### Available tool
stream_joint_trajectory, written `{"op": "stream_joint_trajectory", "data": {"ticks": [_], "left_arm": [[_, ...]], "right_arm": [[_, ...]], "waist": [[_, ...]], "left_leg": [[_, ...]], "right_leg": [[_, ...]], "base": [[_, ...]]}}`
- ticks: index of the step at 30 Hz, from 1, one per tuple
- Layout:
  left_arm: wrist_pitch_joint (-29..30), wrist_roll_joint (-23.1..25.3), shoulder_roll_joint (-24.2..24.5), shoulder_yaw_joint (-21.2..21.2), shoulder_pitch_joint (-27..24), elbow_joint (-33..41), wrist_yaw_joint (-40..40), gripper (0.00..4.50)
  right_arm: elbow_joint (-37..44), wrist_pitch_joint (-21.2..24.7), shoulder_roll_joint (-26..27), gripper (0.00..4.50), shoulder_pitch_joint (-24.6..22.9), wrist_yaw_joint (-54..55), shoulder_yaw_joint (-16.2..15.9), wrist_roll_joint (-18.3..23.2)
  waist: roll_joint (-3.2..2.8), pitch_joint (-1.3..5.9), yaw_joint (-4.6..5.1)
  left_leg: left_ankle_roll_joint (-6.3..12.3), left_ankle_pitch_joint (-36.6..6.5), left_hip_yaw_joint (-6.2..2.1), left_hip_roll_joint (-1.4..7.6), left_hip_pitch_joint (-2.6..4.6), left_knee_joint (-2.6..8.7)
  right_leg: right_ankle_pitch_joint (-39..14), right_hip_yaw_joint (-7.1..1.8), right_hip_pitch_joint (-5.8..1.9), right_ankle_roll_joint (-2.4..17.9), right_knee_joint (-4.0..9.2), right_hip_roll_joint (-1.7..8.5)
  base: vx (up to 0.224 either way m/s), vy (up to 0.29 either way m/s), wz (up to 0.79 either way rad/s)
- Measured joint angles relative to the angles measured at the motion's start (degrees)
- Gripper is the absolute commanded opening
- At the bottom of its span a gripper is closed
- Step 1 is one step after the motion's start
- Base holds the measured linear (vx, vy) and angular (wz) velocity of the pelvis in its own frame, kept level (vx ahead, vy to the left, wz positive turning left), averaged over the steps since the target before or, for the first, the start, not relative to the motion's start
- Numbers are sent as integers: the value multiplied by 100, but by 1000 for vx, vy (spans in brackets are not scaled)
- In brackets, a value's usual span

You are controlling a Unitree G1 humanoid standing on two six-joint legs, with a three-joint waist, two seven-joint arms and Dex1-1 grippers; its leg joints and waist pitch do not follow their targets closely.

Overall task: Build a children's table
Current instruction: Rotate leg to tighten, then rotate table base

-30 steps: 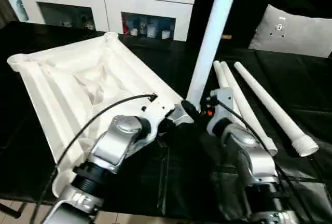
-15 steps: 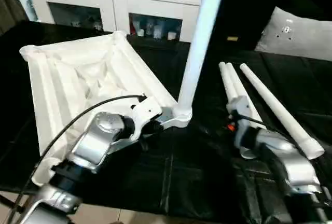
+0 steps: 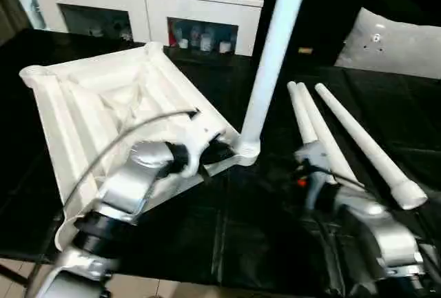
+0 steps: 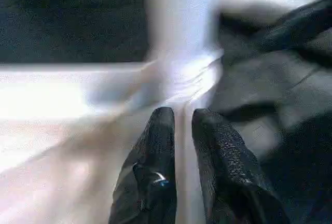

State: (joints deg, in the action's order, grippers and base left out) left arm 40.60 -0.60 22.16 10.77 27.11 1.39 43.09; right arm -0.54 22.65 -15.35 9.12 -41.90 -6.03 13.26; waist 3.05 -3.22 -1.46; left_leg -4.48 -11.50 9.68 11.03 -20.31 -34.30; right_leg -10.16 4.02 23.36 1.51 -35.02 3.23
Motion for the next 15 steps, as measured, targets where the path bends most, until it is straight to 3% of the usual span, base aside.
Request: {"op": "stream_joint_trajectory", "data": {"ticks": [4,9,13,15], "left_arm": [[638,239,661,-459,-318,443,-152,75],[974,594,1308,-703,-600,665,-222,38],[1260,1051,2331,-816,-1110,861,-360,8],[1313,1160,2432,-933,-1131,861,-457,3]], "right_arm": [[-42,53,235,450,83,206,-276,-179],[-214,59,394,450,232,370,-481,-317],[-509,53,593,450,340,628,-679,-539],[-577,53,624,450,358,672,-728,-600]], "waist": [[1,0,-13],[9,1,-81],[44,5,-19],[44,6,-41]], "left_leg": [[-2,0,-1,-1,19,-2],[0,-2,-5,-5,14,-3],[-3,-2,-4,3,16,4],[-3,-2,-4,-1,16,3]], "right_leg": [[0,-2,-1,-1,3,0],[-1,-4,-3,-2,7,4],[-2,-5,0,-3,3,-4],[-2,-5,-1,-3,5,-1]], "base": [[0,0,0],[0,0,0],[0,0,0],[0,0,0]]}}
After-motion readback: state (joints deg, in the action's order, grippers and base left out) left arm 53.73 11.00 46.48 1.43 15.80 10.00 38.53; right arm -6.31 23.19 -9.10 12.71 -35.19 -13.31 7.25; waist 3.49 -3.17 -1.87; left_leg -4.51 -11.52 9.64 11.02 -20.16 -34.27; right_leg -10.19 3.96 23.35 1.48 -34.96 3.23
